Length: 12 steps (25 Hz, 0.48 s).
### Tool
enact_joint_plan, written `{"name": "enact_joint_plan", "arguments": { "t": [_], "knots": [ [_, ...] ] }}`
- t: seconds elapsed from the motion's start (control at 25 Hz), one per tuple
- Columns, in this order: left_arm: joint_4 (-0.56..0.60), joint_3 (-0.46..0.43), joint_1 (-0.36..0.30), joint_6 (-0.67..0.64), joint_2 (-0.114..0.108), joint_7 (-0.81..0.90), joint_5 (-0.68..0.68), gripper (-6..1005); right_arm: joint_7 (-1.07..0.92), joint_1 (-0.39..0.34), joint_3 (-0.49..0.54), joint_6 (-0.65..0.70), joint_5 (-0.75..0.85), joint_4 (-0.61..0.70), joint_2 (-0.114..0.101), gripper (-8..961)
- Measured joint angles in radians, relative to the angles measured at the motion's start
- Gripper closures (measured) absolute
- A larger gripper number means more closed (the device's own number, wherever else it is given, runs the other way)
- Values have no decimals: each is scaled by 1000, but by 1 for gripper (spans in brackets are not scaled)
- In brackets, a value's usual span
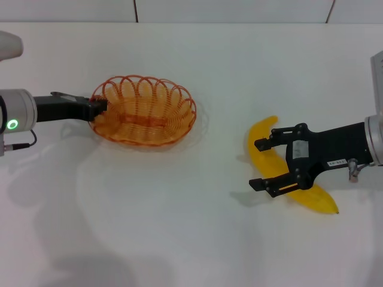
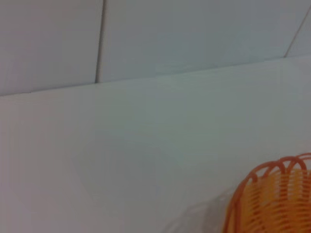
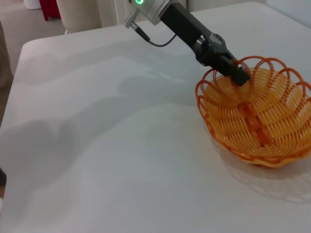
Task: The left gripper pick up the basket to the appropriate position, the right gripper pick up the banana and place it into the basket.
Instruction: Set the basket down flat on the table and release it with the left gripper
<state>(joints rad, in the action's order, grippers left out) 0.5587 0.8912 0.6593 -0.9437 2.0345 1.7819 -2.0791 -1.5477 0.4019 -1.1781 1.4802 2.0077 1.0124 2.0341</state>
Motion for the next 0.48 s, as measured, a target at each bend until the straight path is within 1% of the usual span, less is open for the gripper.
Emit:
{"name": "enact_joint_plan", "arguments": {
  "t": [0.48],
  "knots": [
    [-12, -1, 5, 5, 3, -28, 1, 931, 0, 6, 0, 0, 0, -4, 0, 73]
  ]
}}
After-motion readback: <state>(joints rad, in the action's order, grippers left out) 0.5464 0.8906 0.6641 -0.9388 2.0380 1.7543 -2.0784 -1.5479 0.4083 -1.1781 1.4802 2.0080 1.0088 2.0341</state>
